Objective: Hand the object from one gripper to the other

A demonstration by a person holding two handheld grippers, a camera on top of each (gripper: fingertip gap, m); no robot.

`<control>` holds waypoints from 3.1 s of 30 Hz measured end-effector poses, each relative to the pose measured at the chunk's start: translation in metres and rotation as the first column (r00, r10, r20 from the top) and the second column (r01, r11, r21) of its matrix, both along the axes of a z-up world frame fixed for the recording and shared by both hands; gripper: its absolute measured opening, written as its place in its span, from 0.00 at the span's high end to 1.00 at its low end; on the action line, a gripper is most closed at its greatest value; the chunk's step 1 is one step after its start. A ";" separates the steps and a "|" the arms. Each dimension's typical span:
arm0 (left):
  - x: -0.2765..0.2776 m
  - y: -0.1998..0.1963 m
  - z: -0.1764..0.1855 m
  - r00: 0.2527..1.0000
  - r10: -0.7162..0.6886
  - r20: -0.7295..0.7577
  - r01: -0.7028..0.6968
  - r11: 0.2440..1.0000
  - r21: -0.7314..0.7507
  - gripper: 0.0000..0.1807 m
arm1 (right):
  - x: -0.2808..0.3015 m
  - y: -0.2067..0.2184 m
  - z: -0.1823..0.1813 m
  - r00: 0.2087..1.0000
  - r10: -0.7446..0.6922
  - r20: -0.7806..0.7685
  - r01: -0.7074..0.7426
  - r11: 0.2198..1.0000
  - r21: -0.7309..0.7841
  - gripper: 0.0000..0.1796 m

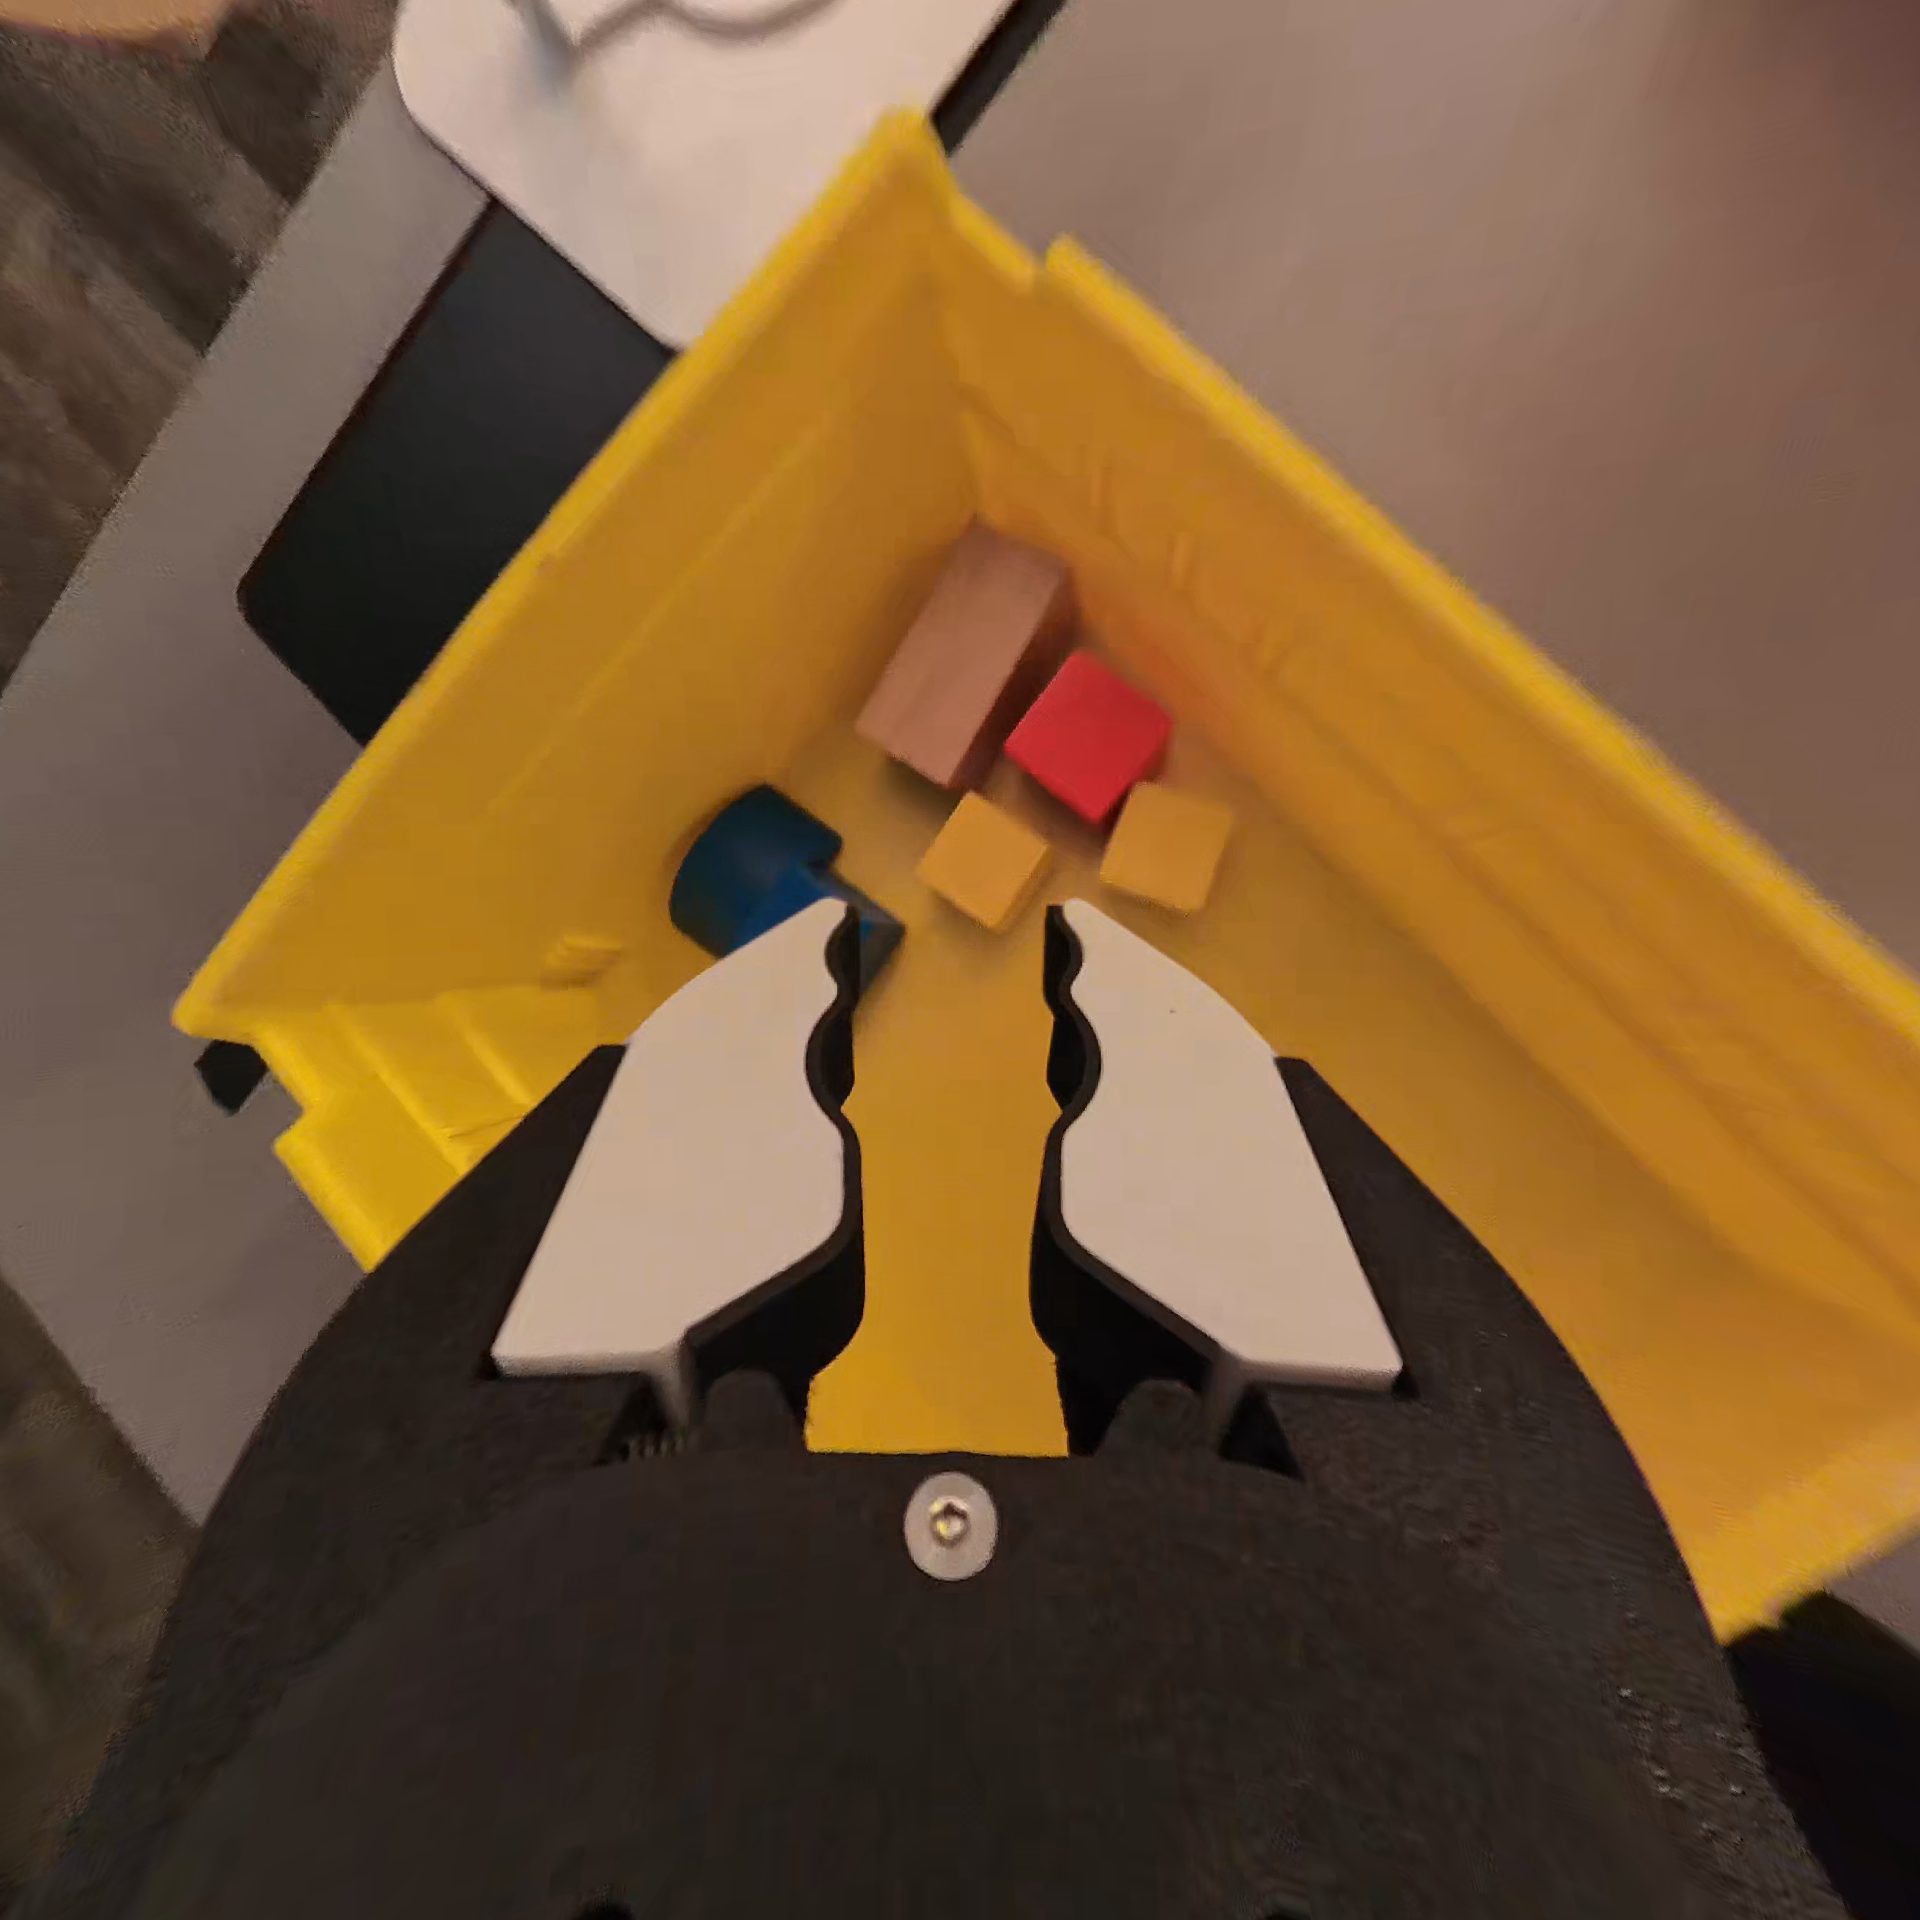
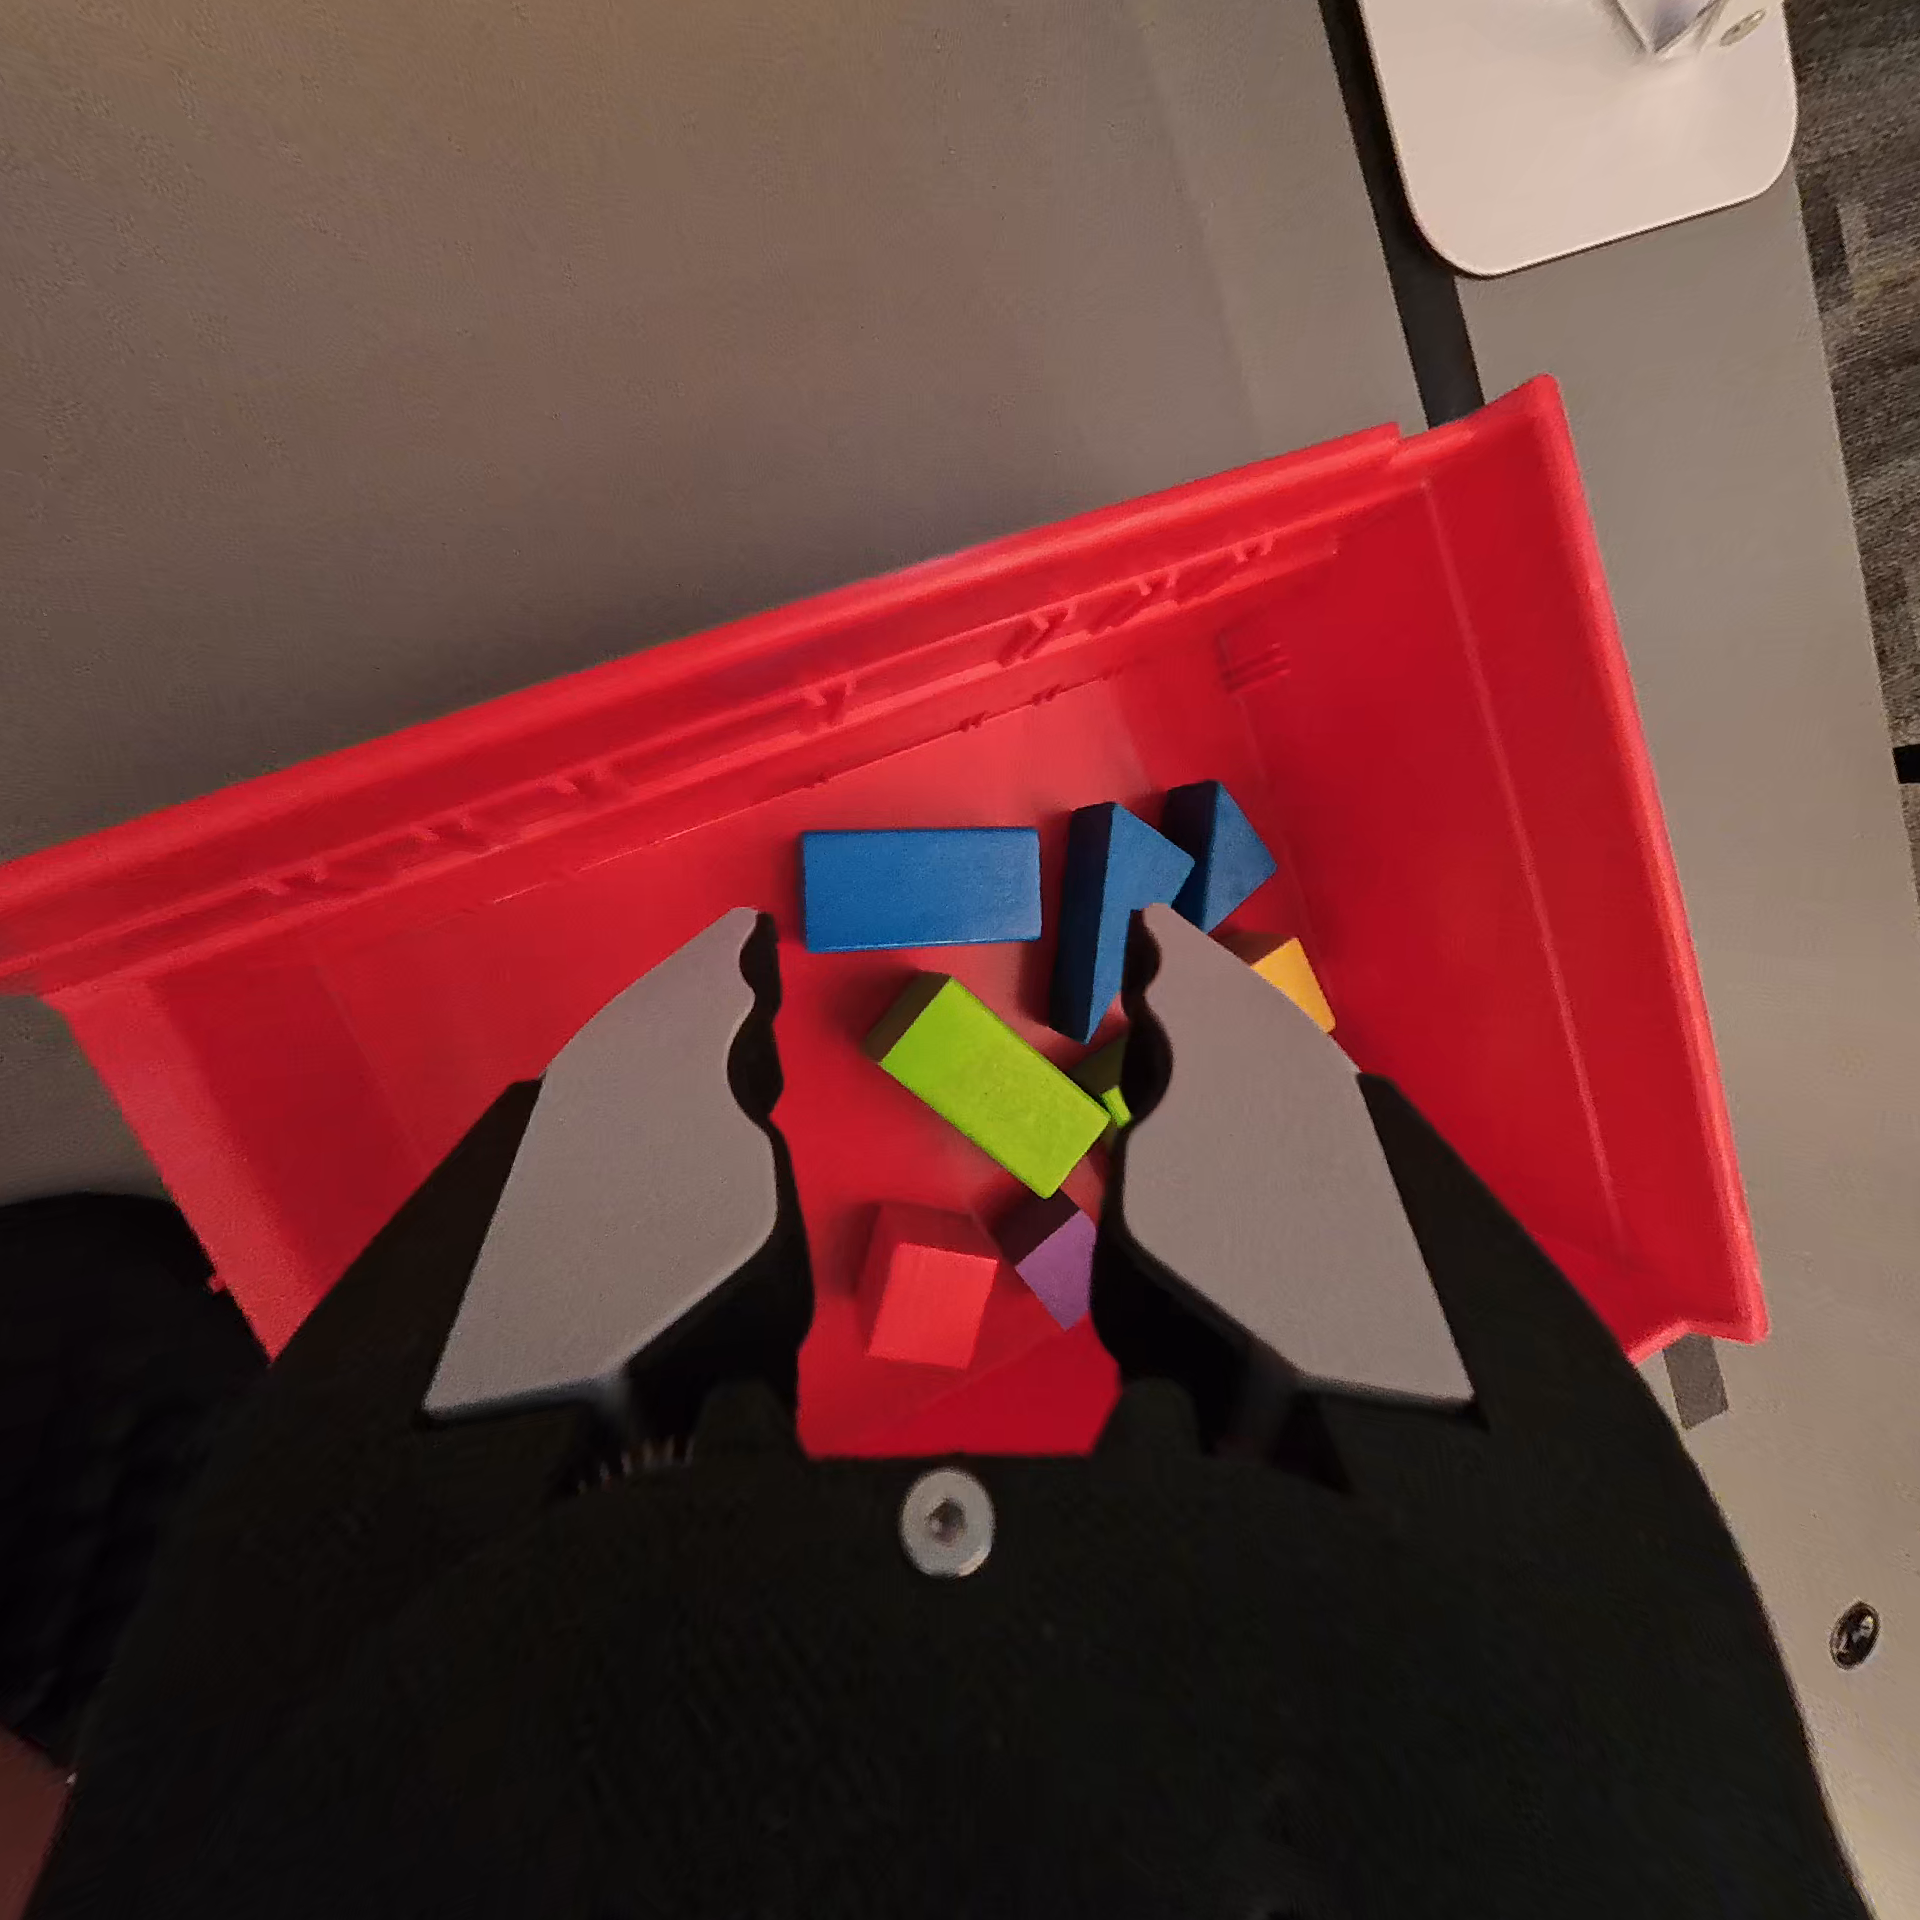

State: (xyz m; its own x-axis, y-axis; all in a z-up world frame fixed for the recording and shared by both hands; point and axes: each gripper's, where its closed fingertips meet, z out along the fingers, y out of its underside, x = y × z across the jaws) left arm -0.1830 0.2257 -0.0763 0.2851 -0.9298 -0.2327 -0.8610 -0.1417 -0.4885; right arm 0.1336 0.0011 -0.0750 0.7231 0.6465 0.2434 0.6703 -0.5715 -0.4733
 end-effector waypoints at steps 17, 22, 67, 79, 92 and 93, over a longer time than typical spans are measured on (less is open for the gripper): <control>0.003 0.010 -0.062 0.987 -0.121 -0.105 0.119 0.993 -0.023 0.75 | 0.000 -0.002 -0.013 1.000 0.006 -0.004 -0.006 0.999 -0.052 0.65; 0.005 0.013 -0.065 0.987 -0.128 -0.099 0.127 0.992 -0.017 0.74 | -0.001 -0.003 -0.015 1.000 0.011 -0.016 -0.012 0.998 -0.064 0.65; 0.062 -0.229 0.092 0.586 -0.656 0.476 0.808 0.513 -0.289 0.82 | -0.259 -0.003 0.102 0.730 0.484 0.482 -0.677 0.416 0.607 0.70; 0.068 -0.241 0.080 0.557 -0.712 0.428 0.830 0.482 -0.281 0.72 | -0.261 -0.001 0.085 0.712 0.507 0.486 -0.701 0.461 0.544 0.84; 0.056 -0.212 0.106 0.598 -0.669 0.442 0.782 0.607 -0.140 0.61 | -0.055 -0.029 0.059 0.977 0.215 0.004 -0.213 0.964 0.157 0.84; 0.053 -0.209 0.108 0.602 -0.669 0.435 0.777 0.617 -0.126 0.61 | -0.036 -0.034 0.040 0.987 0.163 -0.001 -0.162 0.985 0.067 0.84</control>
State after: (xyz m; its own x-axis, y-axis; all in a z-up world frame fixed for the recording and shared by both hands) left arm -0.1301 0.0167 0.0314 -0.5076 -0.8609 0.0334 -0.5386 0.2868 -0.7923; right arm 0.0973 -0.0330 -0.0354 0.6116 0.7380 0.2851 0.7483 -0.4226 -0.5114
